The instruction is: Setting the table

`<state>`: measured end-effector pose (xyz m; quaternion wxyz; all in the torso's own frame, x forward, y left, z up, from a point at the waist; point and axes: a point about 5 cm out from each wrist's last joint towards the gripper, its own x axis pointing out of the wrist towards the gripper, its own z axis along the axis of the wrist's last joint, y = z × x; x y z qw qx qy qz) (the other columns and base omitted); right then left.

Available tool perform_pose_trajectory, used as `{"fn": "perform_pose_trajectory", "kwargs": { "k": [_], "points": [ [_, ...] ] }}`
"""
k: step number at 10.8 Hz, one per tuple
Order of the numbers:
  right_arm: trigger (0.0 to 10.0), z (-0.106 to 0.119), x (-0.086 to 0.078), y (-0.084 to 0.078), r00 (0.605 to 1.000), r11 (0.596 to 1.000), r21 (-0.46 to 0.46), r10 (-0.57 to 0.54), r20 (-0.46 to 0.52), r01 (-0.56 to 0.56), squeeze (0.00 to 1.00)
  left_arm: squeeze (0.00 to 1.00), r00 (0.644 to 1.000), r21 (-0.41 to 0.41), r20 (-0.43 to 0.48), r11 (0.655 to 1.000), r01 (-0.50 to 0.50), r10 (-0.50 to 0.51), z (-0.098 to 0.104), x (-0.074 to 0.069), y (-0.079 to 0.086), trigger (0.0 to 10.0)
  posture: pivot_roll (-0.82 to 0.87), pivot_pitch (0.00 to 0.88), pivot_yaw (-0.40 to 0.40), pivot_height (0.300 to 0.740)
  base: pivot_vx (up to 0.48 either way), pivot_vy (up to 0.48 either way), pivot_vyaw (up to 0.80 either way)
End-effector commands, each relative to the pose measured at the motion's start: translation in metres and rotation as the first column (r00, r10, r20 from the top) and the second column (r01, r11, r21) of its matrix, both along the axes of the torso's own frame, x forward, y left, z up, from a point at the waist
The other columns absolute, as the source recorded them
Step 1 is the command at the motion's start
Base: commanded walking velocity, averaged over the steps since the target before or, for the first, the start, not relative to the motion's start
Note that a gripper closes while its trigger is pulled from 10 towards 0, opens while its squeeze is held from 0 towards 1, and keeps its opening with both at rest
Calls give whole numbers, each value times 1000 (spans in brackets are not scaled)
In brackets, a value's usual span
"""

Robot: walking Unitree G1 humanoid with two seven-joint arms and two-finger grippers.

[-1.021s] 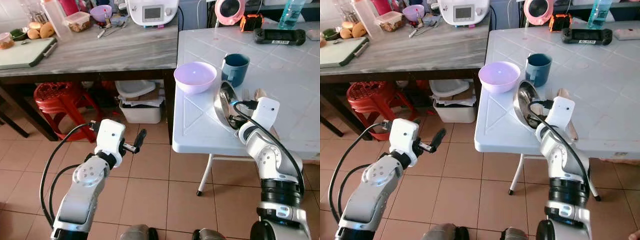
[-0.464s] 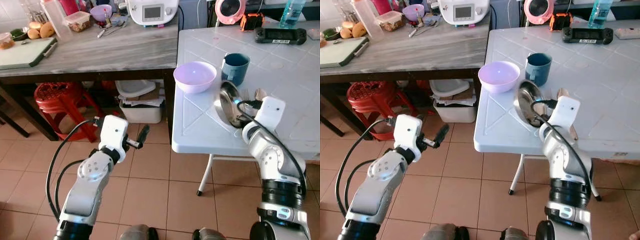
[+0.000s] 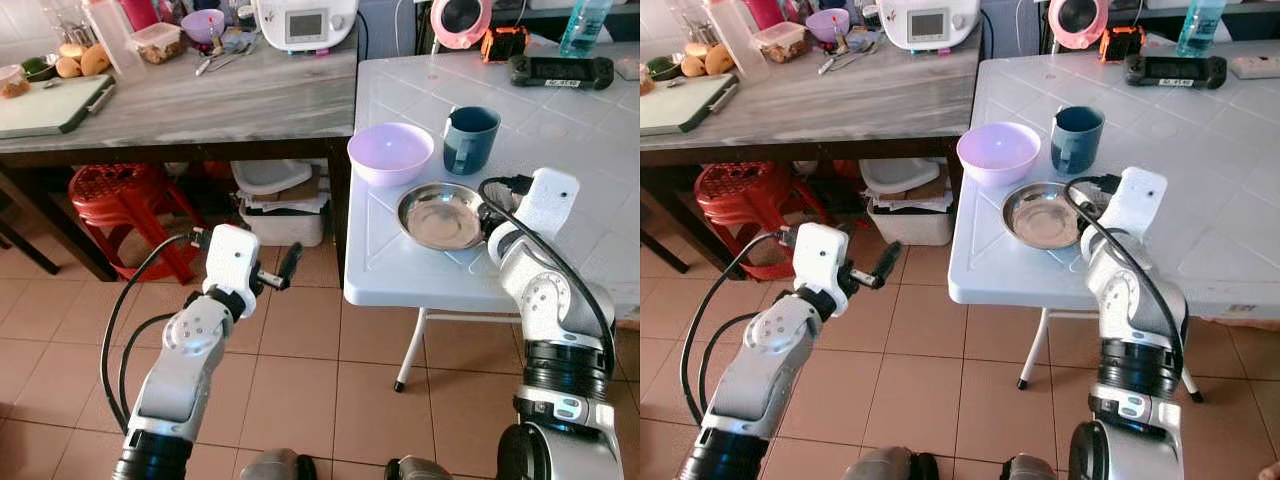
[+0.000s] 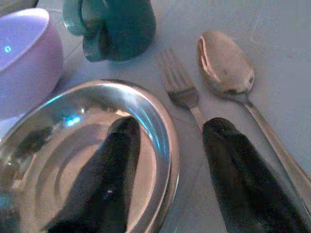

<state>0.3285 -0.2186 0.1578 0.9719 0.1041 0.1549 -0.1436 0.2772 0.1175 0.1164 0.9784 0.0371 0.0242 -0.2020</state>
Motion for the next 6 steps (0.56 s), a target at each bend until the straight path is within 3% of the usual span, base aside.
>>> {"fn": "perform_pose_trajectory", "kwargs": {
  "k": [1, 4, 6],
  "points": [
    [10000, 9, 5, 10, 998, 999, -5, 40, 48, -40, 1000, 0, 1000, 11, 2, 1000, -20, 19, -1, 2, 4, 10000, -24, 0, 117, 740, 0, 0, 0],
    [10000, 16, -8, 16, 985, 986, -149, 90, 147, -68, 1000, 0, 1000, -5, 22, 1000, -18, 18, 0, 1, 4, 10000, -29, 0, 108, 740, 0, 0, 0],
    [10000, 6, -18, 11, 987, 976, -205, 100, 124, -73, 1000, 0, 1000, -11, 12, 1000, -23, 23, -3, -2, 3, 10000, -37, 0, 104, 740, 0, 0, 0]
  ]
}}
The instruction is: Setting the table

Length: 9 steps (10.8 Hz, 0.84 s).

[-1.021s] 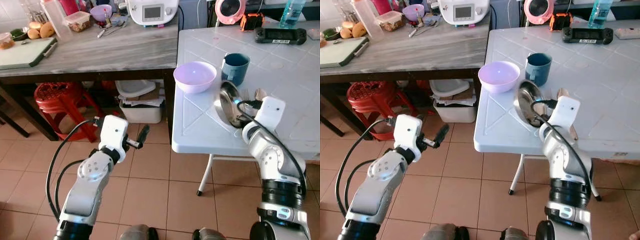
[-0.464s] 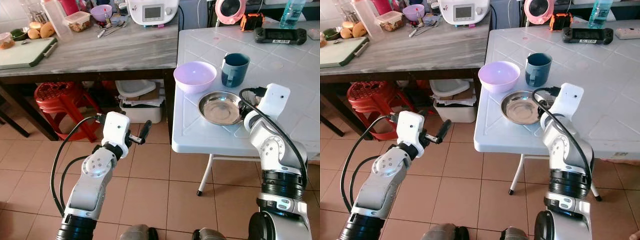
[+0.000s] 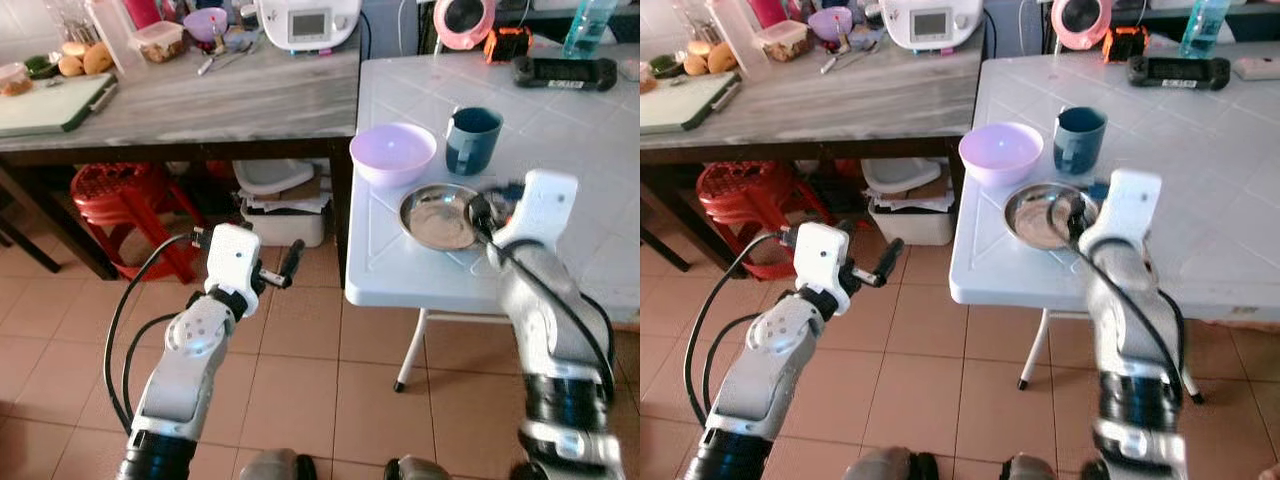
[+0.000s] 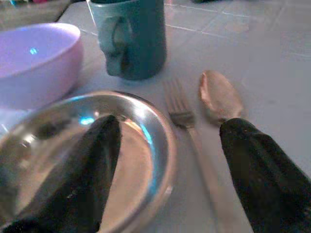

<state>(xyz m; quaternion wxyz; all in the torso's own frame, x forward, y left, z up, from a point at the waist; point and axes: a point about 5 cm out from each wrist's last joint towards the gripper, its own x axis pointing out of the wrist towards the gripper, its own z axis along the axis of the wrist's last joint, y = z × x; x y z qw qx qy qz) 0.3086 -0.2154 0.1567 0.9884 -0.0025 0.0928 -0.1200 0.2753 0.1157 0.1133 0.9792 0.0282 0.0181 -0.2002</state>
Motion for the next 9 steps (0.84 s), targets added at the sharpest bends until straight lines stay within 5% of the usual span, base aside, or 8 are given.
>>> {"fn": "perform_pose_trajectory", "kwargs": {
  "k": [1, 2, 3, 4, 9],
  "points": [
    [10000, 3, 2, 2, 999, 999, -31, 25, 23, -24, 1000, 0, 1000, 7, 0, 1000, -16, 16, -1, -2, 4, 10000, -38, 0, 102, 740, 0, 0, 0],
    [10000, 1, 3, -2, 1000, 999, -30, 21, 17, -20, 1000, 0, 1000, 8, -6, 1000, -16, 16, -2, -3, 4, 10000, -37, 0, 103, 740, 0, 0, 0],
    [10000, 2, 5, -7, 1000, 1000, -22, 21, 12, -21, 847, 0, 1000, 11, -9, 1000, -17, 18, -3, -5, 5, 10000, -33, 0, 105, 740, 0, 0, 0],
    [10000, 0, 7, -7, 999, 999, -10, 33, -2, -33, 0, 0, 1000, 18, -14, 1000, -21, 21, -3, -7, 7, 10000, -26, 0, 107, 740, 0, 0, 0],
    [10000, -16, 18, 11, 993, 989, 118, 101, -55, -94, 0, 0, 999, 44, -34, 999, -11, 13, -3, -15, 13, 10000, 1, 11, 121, 740, 0, 0, 0]
  ]
}}
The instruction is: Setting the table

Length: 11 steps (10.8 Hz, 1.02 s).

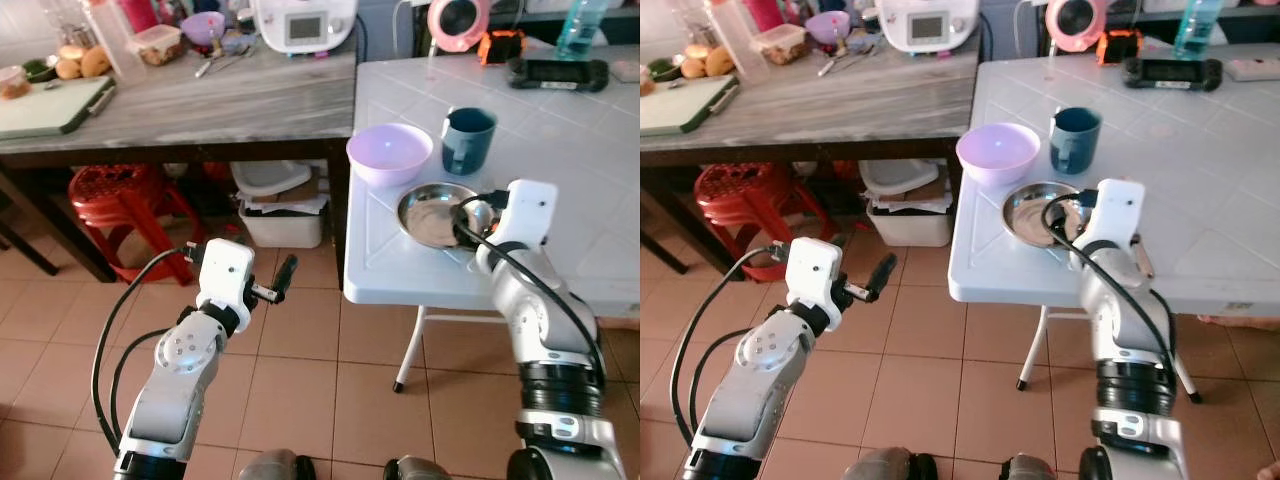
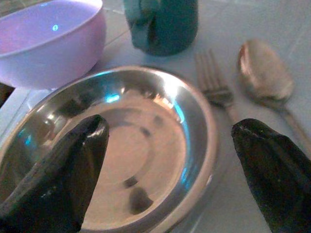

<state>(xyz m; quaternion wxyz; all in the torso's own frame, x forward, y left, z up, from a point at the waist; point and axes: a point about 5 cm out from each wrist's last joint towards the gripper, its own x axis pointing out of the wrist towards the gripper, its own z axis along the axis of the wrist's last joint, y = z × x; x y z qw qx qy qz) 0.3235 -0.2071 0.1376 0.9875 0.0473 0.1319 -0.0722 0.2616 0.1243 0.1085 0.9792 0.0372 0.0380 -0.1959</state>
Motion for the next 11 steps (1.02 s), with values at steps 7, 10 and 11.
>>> {"fn": "perform_pose_trajectory", "kwargs": {
  "k": [7, 10, 11],
  "points": [
    [8627, -5, -2, 12, 998, 976, 208, -52, -28, 57, 0, 0, 1000, 19, -10, 1000, 2, -2, 3, -2, 4, 10000, 0, 14, 122, 740, 0, 0, 0],
    [0, -9, -1, 11, 995, 952, 291, -77, -69, 93, 0, 0, 1000, 19, -10, 1000, 5, -5, 4, -1, 3, 10000, 4, 14, 122, 740, 0, 0, 0],
    [0, -10, -1, 11, 994, 951, 293, -78, -74, 96, 0, 0, 1000, 18, -10, 1000, 7, -7, 4, -2, 3, 10000, 4, 14, 122, 740, 0, 0, 0]
  ]
}}
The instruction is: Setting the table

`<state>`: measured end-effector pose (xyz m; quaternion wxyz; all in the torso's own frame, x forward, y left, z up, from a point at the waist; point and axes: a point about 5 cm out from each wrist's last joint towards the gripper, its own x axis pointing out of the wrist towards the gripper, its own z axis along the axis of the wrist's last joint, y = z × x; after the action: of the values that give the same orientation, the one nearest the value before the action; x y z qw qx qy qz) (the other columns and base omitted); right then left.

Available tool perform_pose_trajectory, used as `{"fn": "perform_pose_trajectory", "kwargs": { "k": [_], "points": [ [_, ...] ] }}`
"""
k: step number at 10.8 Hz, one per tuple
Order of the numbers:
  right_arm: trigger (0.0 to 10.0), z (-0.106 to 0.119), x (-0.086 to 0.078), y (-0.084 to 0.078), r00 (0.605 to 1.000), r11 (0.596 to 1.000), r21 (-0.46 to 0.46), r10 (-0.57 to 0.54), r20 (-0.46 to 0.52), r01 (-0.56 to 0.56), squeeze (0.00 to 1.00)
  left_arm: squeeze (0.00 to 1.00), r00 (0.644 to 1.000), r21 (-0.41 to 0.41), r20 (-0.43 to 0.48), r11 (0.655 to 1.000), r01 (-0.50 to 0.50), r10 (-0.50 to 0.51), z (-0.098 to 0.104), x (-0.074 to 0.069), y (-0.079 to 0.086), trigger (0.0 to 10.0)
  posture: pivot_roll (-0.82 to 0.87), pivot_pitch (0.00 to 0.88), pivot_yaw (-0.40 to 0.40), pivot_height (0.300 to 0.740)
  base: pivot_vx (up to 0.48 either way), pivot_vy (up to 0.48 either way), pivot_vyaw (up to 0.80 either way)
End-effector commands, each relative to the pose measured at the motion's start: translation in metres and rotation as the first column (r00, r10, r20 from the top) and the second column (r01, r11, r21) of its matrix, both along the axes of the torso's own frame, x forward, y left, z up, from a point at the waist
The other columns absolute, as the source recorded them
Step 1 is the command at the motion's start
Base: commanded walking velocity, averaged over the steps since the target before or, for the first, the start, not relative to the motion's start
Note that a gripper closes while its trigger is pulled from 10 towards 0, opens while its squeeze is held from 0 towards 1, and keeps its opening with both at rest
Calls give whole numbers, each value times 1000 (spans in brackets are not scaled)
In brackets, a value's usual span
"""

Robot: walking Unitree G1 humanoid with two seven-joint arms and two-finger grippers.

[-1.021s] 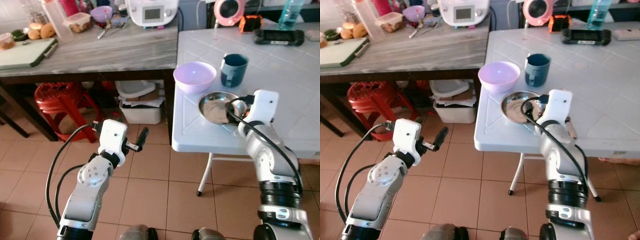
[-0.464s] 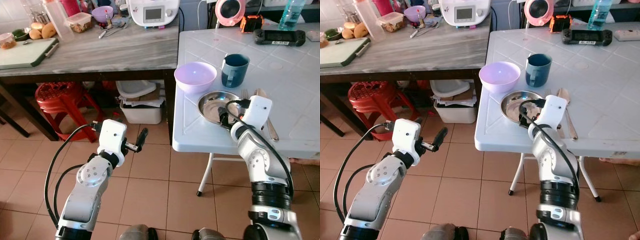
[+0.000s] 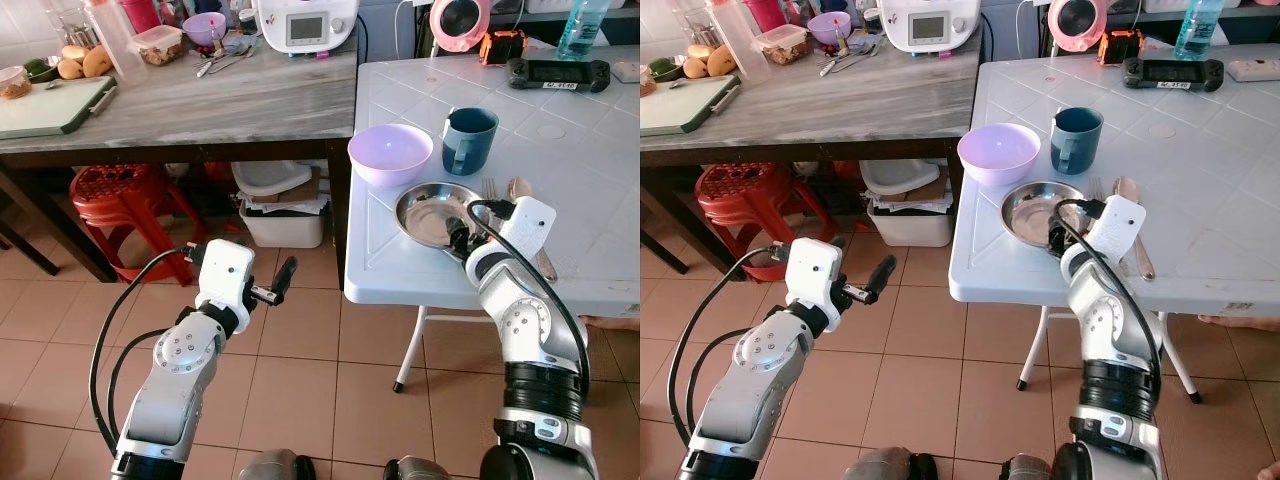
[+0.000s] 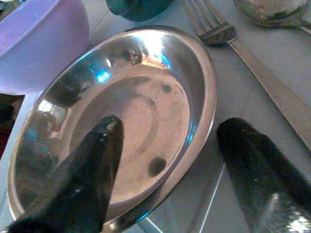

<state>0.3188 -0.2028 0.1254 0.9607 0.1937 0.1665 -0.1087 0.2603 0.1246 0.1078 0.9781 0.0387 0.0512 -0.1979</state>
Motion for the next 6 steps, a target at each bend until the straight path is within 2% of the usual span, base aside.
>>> {"fn": "perform_pose_trajectory", "kwargs": {
  "k": [1, 6],
  "points": [
    [0, 0, 3, 5, 1000, 999, 41, 7, -12, -7, 0, 0, 1000, 9, 14, 1000, 7, -7, 5, -1, 2, 10000, 4, 15, 123, 740, 0, 0, 0],
    [0, -1, 4, 2, 1000, 996, 90, -10, -16, 12, 0, 0, 1000, 9, 12, 1000, 12, -12, 5, -1, 2, 10000, 4, 17, 123, 740, 0, 0, 0]
  ]
}}
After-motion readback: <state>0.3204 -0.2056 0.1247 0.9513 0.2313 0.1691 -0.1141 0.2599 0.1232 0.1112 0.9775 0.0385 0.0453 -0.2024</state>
